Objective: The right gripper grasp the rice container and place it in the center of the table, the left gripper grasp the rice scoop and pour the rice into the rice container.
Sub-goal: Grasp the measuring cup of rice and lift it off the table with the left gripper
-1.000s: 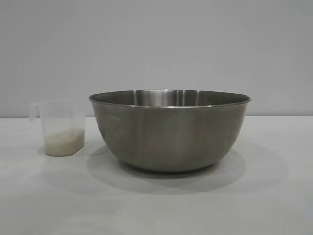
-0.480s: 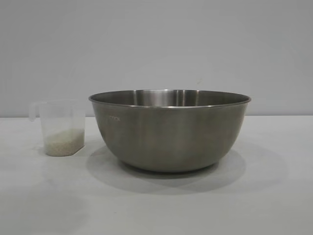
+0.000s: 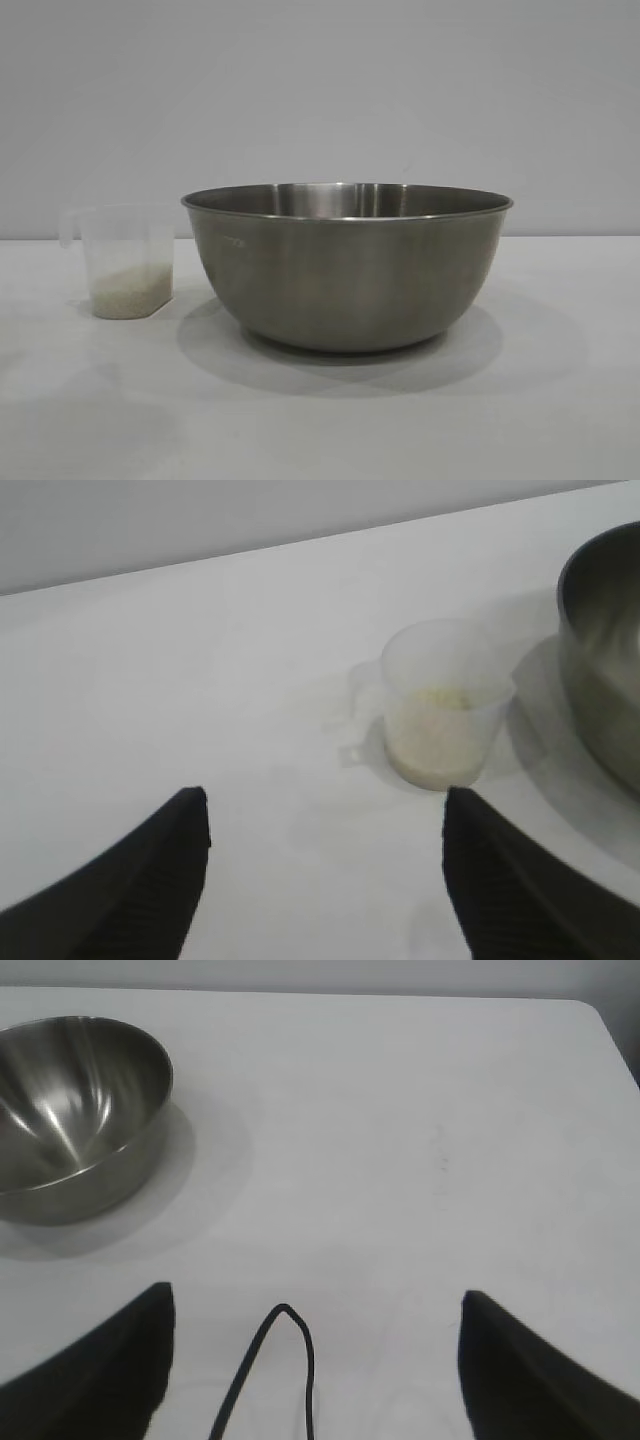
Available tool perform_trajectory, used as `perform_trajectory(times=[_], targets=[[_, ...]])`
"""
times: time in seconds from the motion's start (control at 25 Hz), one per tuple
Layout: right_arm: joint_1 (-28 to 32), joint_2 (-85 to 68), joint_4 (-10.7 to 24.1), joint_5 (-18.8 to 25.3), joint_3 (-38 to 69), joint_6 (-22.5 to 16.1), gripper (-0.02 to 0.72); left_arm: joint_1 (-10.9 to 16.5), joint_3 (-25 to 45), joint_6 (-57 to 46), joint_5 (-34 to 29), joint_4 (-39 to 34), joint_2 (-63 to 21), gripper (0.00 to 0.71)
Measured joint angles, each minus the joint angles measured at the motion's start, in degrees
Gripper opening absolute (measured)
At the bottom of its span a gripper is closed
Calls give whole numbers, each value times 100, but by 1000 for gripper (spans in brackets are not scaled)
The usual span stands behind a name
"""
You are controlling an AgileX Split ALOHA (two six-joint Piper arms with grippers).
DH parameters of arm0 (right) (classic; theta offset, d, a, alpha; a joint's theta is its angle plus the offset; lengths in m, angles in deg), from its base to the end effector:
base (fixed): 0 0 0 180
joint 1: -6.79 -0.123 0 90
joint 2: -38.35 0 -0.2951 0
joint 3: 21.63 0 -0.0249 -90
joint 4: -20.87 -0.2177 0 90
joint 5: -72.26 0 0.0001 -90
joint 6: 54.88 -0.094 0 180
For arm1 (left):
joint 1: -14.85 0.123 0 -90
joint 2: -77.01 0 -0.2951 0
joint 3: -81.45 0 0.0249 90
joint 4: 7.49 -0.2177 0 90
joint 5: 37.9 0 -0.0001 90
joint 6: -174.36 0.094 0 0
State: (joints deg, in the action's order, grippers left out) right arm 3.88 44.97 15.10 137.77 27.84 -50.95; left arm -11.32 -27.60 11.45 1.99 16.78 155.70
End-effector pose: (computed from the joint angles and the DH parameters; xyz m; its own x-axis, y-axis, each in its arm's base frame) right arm -0.0470 0.0062 0.2502 -0.5181 -0.0530 -0.8537 -0.1424 0.9895 0.0250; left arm 0.1523 -0.0472 0.2026 -0.3480 0.1336 -0.9279 0.1946 0.9785 0.0679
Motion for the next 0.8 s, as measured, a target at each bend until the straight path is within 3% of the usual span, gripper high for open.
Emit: perform_trajectory(times=[0.32, 0.56, 0.8], targets=[[0, 0, 0, 0, 0, 0, 501, -4, -13, -898, 2252, -444, 2037, 458], [0, 0, 0, 0, 0, 0, 501, -4, -302, -943, 2504, -795, 3074, 458], [0, 0, 0, 0, 0, 0, 501, -4, -656, -943, 2518, -859, 3323, 458]])
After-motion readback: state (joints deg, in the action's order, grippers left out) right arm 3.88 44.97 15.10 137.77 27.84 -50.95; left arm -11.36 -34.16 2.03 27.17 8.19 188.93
